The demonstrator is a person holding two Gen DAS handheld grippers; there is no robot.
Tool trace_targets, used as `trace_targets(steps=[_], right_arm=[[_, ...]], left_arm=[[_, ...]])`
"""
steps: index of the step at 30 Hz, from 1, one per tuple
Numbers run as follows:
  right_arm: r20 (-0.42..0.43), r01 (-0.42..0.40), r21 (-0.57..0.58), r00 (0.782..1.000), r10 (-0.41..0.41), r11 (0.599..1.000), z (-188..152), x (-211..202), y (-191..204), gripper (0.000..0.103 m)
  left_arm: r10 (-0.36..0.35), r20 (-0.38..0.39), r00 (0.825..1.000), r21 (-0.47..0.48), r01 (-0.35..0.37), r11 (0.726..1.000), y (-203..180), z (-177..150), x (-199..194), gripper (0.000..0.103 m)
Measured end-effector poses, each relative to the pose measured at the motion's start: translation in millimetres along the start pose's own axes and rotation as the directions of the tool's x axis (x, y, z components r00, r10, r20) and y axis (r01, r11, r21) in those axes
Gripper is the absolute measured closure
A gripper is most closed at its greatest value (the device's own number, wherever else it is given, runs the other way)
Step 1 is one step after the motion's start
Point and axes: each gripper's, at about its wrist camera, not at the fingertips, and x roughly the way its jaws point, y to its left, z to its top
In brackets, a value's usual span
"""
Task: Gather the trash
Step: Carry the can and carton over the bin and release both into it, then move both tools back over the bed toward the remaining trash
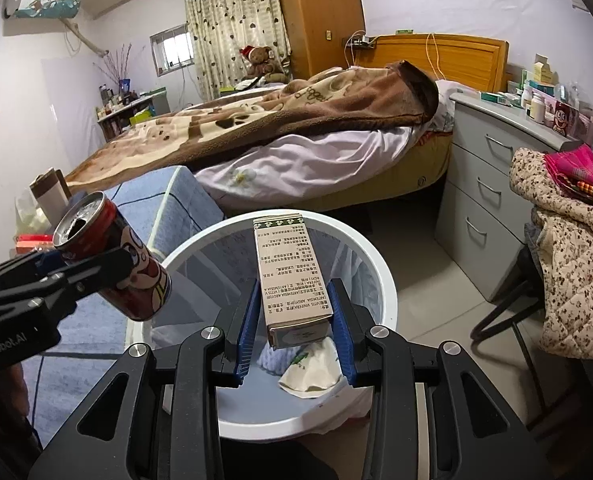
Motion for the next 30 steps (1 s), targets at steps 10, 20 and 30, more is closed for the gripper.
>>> trace_targets(steps=[10, 20, 30], right_arm=[[-0.004, 0.018, -0.006, 1.000, -0.018, 1.000, 0, 1, 3, 0.045], [0.024, 0.015, -0.014, 1.000, -0.014, 1.000, 8, -5, 15, 0.045], [0.068, -0.016, -0.032, 0.998, 0.018, 0.999, 16, -10, 35, 0.045]], left_arm=[[-0.003, 0.015, 1.000, -0.007, 0.003, 1.000, 6, 2, -7, 0.040], [0.030, 0.043, 0.999, -0.041, -0.028, 0.999, 26, 1, -30, 0.040], [0.075, 0.085, 0.994, -0.063, -0.070, 0.996, 49, 2, -60, 0.039]])
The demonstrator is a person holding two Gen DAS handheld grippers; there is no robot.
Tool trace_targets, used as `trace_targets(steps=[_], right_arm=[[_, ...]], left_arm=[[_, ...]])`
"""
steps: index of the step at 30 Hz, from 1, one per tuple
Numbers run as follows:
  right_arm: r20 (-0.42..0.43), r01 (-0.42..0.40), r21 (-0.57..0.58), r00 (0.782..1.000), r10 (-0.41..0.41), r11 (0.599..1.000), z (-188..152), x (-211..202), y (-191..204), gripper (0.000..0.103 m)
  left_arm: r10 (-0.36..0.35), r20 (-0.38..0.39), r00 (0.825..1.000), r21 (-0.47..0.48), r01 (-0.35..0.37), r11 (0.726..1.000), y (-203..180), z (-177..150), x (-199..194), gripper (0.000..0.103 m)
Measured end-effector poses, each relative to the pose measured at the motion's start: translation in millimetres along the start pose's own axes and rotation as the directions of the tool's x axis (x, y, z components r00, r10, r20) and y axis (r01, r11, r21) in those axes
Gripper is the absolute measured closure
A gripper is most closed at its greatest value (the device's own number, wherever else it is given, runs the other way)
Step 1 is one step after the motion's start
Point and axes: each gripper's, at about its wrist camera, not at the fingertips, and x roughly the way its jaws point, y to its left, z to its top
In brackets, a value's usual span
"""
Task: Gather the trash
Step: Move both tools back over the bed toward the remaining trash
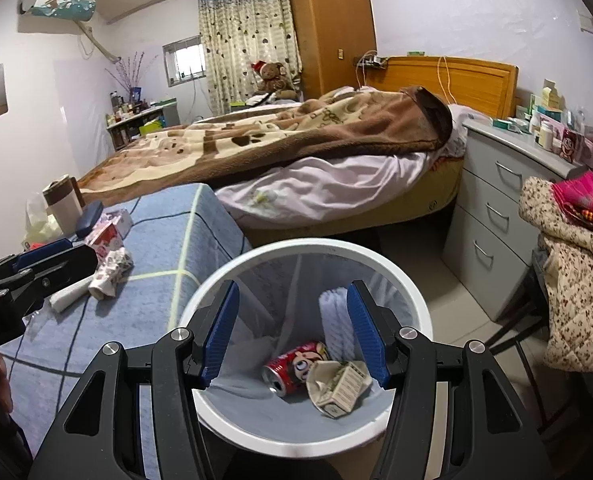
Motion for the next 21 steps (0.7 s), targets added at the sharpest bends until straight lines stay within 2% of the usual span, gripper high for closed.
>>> trace_targets(steps=[9, 13, 21], right_arm=[[0.020, -0.064, -0.034, 0.998, 0.065, 0.997, 5, 5, 28, 0.045], [0.014, -0.100, -0.063, 0.995, 0.101, 0.993, 6, 13, 46, 0.036], [-0.014, -0.180, -0.114, 0.984, 0.180, 0.977, 11, 31, 80, 0.036]], left_arm=[[0.069, 0.025, 0.997, -0.028, -0.068, 0.997, 35, -3, -24, 0.040], [0.118, 0.026, 0.993, -0.060, -0.116, 0.991, 63, -10, -33, 0.039], [0.218, 0.015, 0.976, -0.137, -0.214, 0.967, 122, -22, -48, 0.039]])
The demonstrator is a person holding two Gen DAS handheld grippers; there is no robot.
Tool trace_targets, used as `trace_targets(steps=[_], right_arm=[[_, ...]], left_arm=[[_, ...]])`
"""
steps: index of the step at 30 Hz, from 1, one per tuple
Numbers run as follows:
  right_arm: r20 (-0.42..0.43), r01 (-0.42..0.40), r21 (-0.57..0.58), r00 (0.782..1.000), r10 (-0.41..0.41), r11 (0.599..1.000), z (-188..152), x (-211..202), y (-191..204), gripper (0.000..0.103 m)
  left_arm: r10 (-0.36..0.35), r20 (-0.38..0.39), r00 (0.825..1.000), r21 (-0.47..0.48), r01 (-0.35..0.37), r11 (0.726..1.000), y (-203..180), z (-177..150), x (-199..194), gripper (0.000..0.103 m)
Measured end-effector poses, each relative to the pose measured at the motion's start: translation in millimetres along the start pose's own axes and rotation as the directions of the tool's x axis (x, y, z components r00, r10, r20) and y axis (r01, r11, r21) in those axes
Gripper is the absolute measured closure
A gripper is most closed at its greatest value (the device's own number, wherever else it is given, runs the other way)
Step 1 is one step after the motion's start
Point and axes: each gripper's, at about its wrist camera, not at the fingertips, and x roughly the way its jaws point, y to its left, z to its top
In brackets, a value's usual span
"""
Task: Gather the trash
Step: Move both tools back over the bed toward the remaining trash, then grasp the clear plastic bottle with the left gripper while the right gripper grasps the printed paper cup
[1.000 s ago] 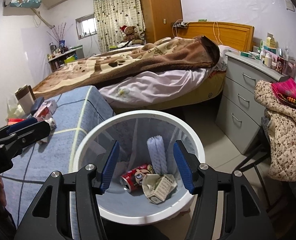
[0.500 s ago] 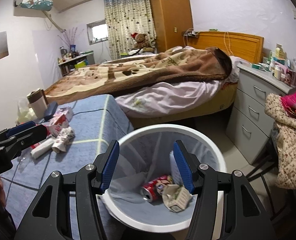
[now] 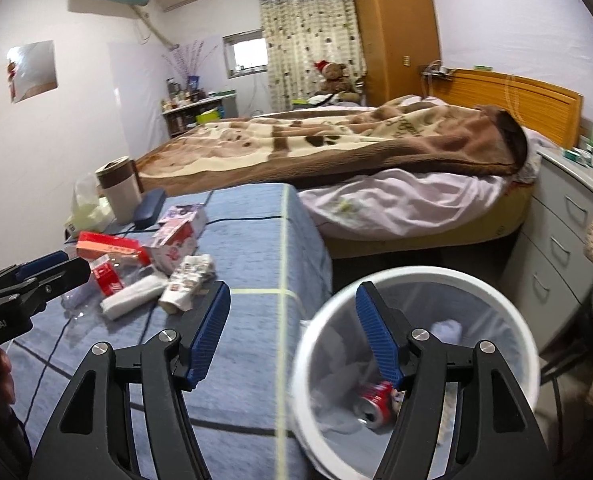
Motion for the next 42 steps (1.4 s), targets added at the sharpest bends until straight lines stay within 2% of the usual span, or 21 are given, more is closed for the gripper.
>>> trace_targets(steps=[5, 10, 19, 22, 24, 29, 35, 42], right_arm=[[-0.014, -0.034, -0.042, 0.999, 0.033, 0.999, 7, 14, 17, 0.036], [-0.046, -0.074, -0.036, 0.996, 0.072, 0.997, 11, 33, 30, 0.036], [-0.103, -0.092, -0.061, 0.991, 0.085, 0.994, 13, 71, 60, 0.036], [-0.134, -0.120, -0.062, 0.985, 0.110, 0.991, 13, 83, 69, 0.036], [-0.148, -0.115, -0.063, 0.983, 0.105, 0.991, 13, 89, 74, 0.036], [-0.187, -0.119, -0.063, 0.977, 0.105, 0.991, 11, 104, 81, 0.036], [-0.235, -0.105, -0.072, 0.968, 0.086, 0.992, 6, 118, 86, 0.036], [-0.274, -0.113, -0.071, 0.958, 0.089, 0.991, 4, 122, 85, 0.036]], left_arm=[[0.050, -0.008, 0.999, -0.037, -0.050, 0.998, 29, -2, -1, 0.039], [0.105, -0.028, 0.994, -0.034, -0.106, 0.994, 51, -5, 1, 0.039], [0.160, -0.062, 0.985, -0.060, -0.164, 0.985, 95, -9, 12, 0.039], [0.144, -0.095, 0.985, -0.070, -0.151, 0.986, 107, -10, 22, 0.039], [0.155, -0.104, 0.982, -0.068, -0.162, 0.984, 112, -10, 26, 0.039], [0.121, -0.145, 0.982, -0.057, -0.131, 0.990, 122, -8, 45, 0.039], [0.077, -0.185, 0.980, -0.057, -0.089, 0.994, 121, -7, 65, 0.039], [0.066, -0.236, 0.969, -0.036, -0.077, 0.996, 116, -9, 79, 0.039]])
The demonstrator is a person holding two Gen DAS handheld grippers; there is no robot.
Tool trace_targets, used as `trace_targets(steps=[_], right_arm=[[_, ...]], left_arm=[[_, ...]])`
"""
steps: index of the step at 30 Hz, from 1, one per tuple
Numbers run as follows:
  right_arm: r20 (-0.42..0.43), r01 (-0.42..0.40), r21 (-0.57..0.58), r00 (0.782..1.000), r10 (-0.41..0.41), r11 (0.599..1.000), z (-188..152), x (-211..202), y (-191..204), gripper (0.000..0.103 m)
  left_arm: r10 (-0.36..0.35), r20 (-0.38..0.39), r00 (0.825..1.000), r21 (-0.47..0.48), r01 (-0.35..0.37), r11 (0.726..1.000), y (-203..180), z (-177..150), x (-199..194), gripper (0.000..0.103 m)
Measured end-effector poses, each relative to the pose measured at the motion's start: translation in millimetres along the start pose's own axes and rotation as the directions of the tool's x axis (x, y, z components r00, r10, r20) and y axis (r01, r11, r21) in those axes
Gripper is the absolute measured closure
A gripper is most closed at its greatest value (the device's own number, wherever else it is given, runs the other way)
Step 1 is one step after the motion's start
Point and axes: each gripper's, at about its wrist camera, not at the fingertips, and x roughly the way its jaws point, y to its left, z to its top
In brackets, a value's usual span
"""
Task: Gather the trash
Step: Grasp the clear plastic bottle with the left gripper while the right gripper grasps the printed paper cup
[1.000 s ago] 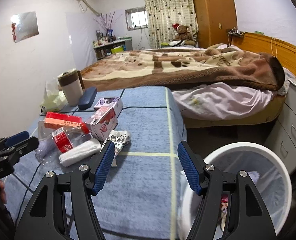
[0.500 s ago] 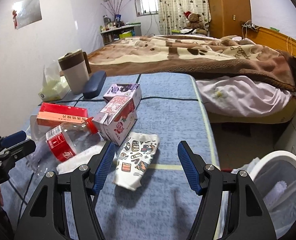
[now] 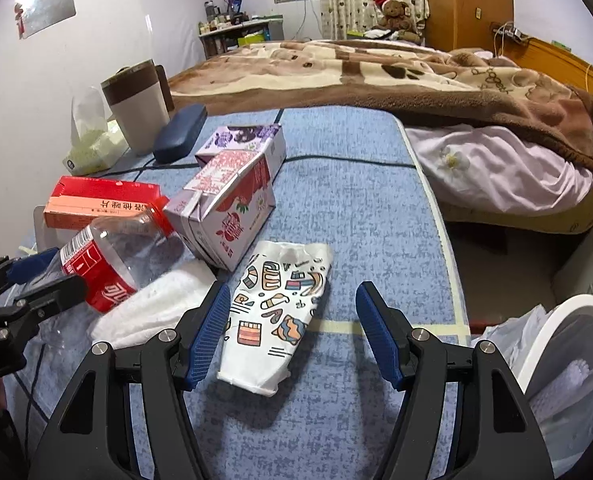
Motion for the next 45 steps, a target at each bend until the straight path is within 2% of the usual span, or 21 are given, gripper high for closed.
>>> trace_targets(steps=[4, 5, 7, 12, 17, 22, 26, 31, 45], right_arm=[[-0.008, -0.012, 0.011, 1.000, 0.012, 1.000, -2, -2, -3, 0.037], [-0.012, -0.016, 0.014, 1.000, 0.016, 1.000, -3, -1, -4, 0.039], [-0.016, -0.036, 0.027, 0.999, 0.036, 0.999, -4, -2, -6, 0.050], [-0.015, -0.053, 0.038, 0.998, 0.053, 0.998, -7, -5, -7, 0.062], [-0.011, -0.057, 0.034, 0.998, 0.058, 0.998, -8, -6, -7, 0.064], [0.017, -0.047, 0.014, 0.999, 0.047, 0.999, -7, -13, -4, 0.080], [0.015, -0.051, 0.014, 0.999, 0.051, 0.999, -7, -11, -6, 0.080], [0.029, -0.066, 0.013, 0.997, 0.066, 0.998, -7, -14, -7, 0.087], [0.080, -0.091, 0.012, 0.993, 0.090, 0.996, -11, -26, -6, 0.089]], left_arm=[[-0.030, -0.025, 0.999, -0.008, 0.030, 1.000, -4, -3, 3, 0.040], [-0.039, -0.027, 0.999, -0.012, 0.039, 0.999, -5, -4, 3, 0.040], [-0.039, -0.030, 0.999, -0.009, 0.039, 0.999, -8, -4, 4, 0.040], [-0.020, -0.039, 0.999, -0.016, 0.020, 1.000, -8, -1, 6, 0.039], [-0.015, -0.043, 0.999, -0.013, 0.014, 1.000, -8, 1, 11, 0.039], [-0.011, -0.049, 0.999, -0.016, 0.010, 1.000, -8, 4, 17, 0.039], [-0.005, -0.058, 0.998, -0.010, 0.005, 1.000, -8, 8, 21, 0.039], [-0.005, -0.068, 0.998, -0.015, 0.004, 1.000, -9, 11, 26, 0.039], [-0.005, 0.018, 1.000, -0.051, 0.006, 0.999, -12, 0, -4, 0.042]])
